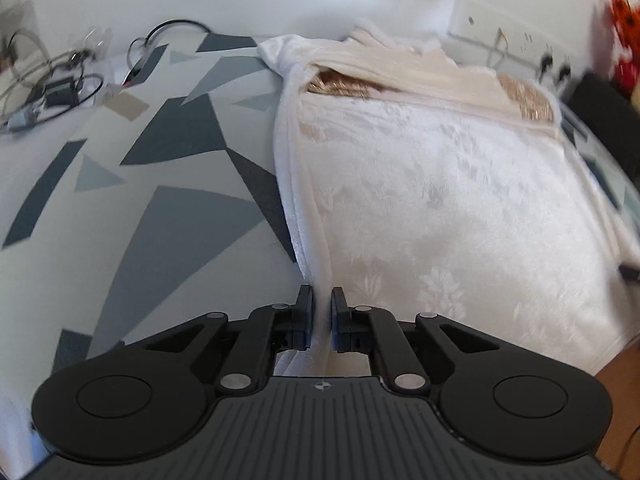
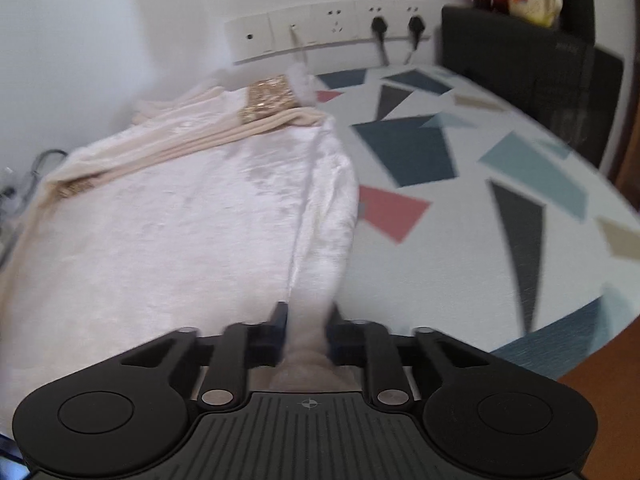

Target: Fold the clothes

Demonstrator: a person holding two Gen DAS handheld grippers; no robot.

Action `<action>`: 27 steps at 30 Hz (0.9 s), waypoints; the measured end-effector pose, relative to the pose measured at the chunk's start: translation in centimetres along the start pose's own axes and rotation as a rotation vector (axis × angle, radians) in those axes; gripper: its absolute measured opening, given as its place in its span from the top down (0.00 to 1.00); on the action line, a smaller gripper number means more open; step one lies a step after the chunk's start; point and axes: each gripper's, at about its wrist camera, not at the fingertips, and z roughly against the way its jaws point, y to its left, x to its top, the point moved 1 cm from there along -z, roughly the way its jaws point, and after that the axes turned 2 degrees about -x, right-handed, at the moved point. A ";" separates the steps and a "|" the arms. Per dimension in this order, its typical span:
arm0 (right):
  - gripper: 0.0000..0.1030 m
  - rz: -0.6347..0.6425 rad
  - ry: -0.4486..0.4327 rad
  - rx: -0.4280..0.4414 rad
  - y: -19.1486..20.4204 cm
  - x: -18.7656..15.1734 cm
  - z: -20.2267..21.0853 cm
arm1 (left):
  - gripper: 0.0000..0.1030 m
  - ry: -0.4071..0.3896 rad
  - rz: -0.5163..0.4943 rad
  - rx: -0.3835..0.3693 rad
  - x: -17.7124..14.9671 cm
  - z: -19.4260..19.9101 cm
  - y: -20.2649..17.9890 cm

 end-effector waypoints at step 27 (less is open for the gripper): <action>0.93 -0.269 -0.221 0.160 -0.2 7.5 11.6 | 0.93 -0.384 0.180 -0.177 5.0 10.7 1.9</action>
